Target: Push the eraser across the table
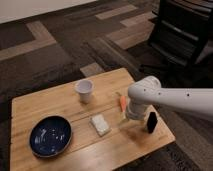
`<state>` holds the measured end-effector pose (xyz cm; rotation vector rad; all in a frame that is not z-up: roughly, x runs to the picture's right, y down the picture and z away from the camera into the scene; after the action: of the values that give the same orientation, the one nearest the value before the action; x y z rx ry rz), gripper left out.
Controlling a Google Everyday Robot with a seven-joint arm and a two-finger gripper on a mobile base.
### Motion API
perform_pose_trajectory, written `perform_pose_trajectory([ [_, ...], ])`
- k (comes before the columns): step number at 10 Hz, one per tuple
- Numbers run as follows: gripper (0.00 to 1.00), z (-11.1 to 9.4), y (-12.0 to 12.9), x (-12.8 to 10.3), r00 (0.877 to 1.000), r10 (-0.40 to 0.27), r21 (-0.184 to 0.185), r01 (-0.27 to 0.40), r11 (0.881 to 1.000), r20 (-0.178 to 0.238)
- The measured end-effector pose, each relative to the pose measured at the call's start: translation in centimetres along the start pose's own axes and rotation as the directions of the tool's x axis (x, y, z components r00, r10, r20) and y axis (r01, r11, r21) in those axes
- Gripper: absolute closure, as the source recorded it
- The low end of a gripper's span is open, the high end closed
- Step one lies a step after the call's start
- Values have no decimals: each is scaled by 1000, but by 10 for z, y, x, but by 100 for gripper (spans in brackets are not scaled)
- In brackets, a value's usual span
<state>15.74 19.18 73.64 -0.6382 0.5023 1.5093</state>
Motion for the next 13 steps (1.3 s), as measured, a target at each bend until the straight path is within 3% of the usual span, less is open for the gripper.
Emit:
perform_pose_trajectory([
  [2,35,-9,-64,48,994,106,41,-104,994,-39],
  [3,35,-16,-93,76,981,185,60,-182,981,-52],
  [4,35,-24,-103,84,973,226,60,-223,973,-51],
  [5,35,-31,-94,75,977,206,57,-203,977,-57],
  [7,35,-36,-57,41,992,95,65,-90,994,-85],
  [9,35,-17,-32,12,996,-2,63,8,998,-84],
  [10,35,-4,-25,2,997,-46,56,50,997,-66],
  [13,35,18,-26,-10,995,-95,-2,95,995,14],
])
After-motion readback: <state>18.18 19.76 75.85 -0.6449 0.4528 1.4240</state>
